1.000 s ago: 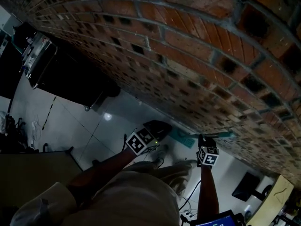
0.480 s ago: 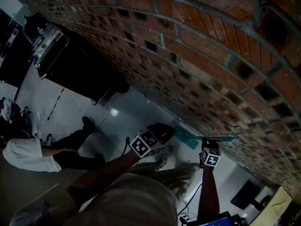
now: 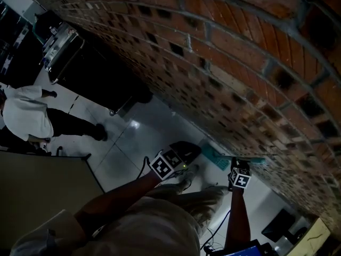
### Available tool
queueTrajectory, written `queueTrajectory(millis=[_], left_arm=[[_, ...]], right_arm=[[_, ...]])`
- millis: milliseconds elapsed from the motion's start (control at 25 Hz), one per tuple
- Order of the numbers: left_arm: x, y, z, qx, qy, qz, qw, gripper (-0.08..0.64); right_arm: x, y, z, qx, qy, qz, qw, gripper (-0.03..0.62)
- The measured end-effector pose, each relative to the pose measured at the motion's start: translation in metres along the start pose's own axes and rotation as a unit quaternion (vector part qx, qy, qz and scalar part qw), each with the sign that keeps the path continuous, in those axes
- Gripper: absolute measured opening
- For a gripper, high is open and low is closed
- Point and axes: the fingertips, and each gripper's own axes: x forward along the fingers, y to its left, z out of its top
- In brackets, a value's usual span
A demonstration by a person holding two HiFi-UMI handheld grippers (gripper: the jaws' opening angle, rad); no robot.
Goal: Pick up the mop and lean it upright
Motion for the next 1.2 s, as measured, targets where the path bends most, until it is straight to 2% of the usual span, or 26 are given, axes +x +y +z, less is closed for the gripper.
queueTrajectory(millis=[240, 600, 840, 1200], left_arm=[[0.002, -0.002, 0.001, 0.009, 0.002, 0.004, 0.9999, 0.02], [0.012, -0.008, 0.005, 0.01, 0.004, -0.01, 0.9999, 0.02], [0.015, -0.005, 0.002, 0.012, 0.009, -0.007, 0.9999, 0.02], [0.016, -0.002, 0.005, 0.014, 0.013, -0.006, 0.9998, 0.02]], right_arm=[[0.01, -0.008, -0.01, 0.0, 0.015, -0.004, 1.0, 0.115], [0.02, -0.013, -0.029, -0.02, 0.05, 0.0, 0.999, 0.115], [0.028, -0.017, -0.019, -0.015, 0.047, 0.006, 0.999, 0.117], [0.038, -0.034, -0.007, -0.003, 0.08, -0.012, 0.997, 0.12]])
